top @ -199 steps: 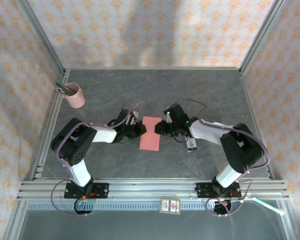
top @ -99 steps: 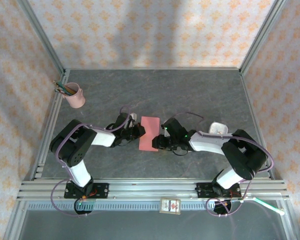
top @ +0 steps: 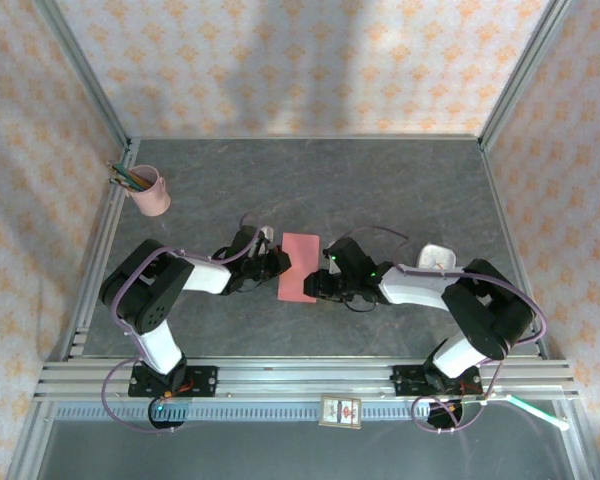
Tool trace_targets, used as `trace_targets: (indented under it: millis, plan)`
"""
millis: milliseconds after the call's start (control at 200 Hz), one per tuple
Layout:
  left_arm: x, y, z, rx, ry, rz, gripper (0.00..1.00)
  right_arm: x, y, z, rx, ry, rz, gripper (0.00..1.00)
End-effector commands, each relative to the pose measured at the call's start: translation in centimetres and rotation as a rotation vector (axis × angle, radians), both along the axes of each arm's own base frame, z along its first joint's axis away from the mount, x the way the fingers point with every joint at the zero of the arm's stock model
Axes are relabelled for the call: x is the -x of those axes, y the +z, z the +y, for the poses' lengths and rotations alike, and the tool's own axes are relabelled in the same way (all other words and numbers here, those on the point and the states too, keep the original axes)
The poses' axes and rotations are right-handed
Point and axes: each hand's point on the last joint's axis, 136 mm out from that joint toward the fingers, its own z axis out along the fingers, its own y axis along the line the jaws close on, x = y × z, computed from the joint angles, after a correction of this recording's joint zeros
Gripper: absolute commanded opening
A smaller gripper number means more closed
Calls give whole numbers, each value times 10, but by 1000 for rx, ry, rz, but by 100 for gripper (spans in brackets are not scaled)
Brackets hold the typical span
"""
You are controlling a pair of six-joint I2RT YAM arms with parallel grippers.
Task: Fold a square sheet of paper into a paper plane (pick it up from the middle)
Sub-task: First fold in half a square sheet of paper at the center of the table, then fold the triangle a second time at the center of the table.
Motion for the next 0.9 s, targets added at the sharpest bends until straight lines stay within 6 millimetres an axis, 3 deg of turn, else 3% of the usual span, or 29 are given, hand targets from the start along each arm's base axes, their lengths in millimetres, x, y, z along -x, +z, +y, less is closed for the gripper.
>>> trace_targets:
  millis: [0, 896]
  plan:
    - [18, -27, 12, -76, 12, 83, 4, 2, -3, 1, -1, -3, 2, 45]
    - [17, -26, 10, -86, -3, 79, 4, 1, -15, -1, 29, -18, 23, 44]
